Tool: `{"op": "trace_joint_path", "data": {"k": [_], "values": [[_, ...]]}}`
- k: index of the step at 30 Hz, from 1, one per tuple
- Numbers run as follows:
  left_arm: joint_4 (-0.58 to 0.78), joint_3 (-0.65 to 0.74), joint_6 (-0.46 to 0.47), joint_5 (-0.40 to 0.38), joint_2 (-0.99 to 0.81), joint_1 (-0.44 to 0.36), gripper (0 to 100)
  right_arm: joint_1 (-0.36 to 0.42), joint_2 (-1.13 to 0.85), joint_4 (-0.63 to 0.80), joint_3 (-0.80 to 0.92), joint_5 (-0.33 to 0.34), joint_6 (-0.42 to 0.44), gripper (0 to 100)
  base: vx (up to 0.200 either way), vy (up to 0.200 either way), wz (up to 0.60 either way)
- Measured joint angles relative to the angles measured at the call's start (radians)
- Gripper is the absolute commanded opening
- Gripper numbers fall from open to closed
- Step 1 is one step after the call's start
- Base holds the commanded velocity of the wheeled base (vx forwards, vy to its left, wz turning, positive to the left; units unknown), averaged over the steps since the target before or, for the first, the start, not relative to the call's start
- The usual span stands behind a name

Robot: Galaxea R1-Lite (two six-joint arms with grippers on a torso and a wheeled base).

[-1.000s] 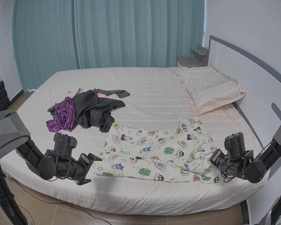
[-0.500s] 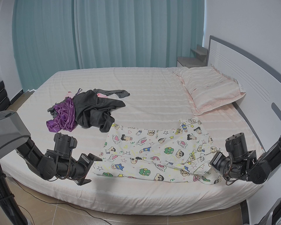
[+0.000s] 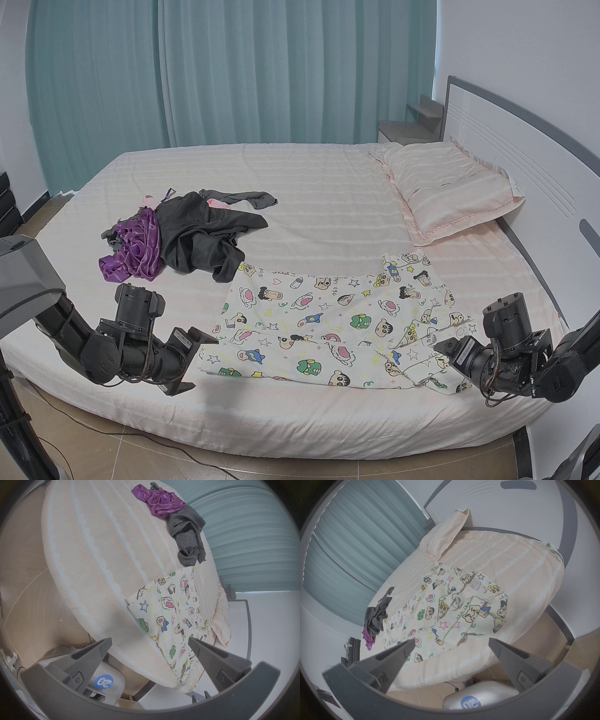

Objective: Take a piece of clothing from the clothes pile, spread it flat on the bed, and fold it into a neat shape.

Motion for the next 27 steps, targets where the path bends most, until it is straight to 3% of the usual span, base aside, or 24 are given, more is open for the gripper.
{"op": "trace_joint_path", "data": {"k": [6,14,27], "values": [[0.000,0.000,0.001,0.000,0.001,0.000,100,-0.049,0.023,-0.028,0.023,0.025,0.013,100,0.000,0.000,0.00],[0.000,0.000,0.001,0.001,0.001,0.000,100,-0.073,0.107,-0.235,0.017,0.071,0.128,100,0.000,0.000,0.00],[0.000,0.000,0.001,0.001,0.001,-0.001,100,-0.125,0.344,-0.481,0.019,0.084,0.137,100,0.000,0.000,0.00]]}}
